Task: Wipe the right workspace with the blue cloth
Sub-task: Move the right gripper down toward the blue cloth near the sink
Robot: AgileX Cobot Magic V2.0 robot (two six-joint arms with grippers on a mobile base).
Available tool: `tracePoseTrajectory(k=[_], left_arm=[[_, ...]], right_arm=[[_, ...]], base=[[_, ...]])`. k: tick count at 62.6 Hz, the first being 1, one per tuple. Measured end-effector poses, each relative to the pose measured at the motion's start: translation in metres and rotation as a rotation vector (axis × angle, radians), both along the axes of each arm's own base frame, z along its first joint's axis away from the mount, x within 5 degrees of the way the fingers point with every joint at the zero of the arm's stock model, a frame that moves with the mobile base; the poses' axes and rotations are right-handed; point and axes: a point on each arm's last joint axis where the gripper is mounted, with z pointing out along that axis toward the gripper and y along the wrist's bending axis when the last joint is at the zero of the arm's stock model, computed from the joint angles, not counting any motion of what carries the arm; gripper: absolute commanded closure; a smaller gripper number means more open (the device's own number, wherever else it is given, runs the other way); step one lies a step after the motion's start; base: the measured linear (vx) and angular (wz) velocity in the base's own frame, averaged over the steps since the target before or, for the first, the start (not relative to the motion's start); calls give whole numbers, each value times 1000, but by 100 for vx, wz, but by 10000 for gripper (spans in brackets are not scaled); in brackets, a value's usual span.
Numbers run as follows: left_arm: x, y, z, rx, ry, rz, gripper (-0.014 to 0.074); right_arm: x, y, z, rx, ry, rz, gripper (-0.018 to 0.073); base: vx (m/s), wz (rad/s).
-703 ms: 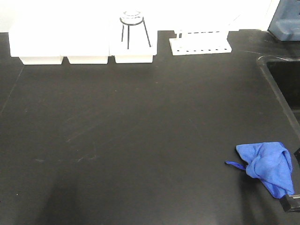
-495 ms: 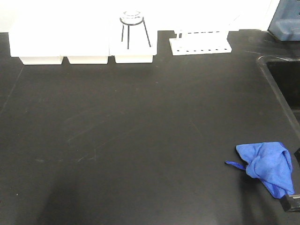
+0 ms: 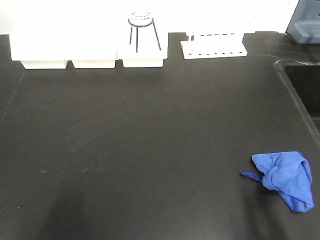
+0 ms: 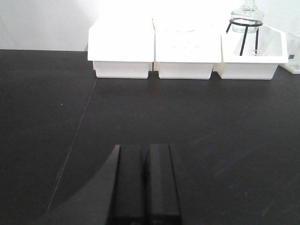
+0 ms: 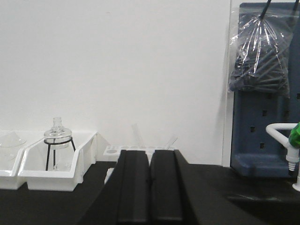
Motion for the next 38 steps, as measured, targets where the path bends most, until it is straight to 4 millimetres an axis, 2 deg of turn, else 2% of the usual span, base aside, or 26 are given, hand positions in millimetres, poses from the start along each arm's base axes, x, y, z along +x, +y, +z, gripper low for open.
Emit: tracePoseTrajectory(k=[6,12,18,26,38], left_arm=[[0,0,0,0,0,0,602],[0,0,0,0,0,0,602],[0,0,0,0,0,0,602],[0,0,0,0,0,0,602],[0,0,0,0,0,0,602]], right_arm=[[17,4,26,-3,157,28,567],[44,8,34,0,385,55,567],[69,11,37,-4,530,68,567],[96,14,41,17,606,76,567],[115,18,39,98,630,89,567]], base=[[0,0],[0,0],[0,0],[0,0],[0,0]])
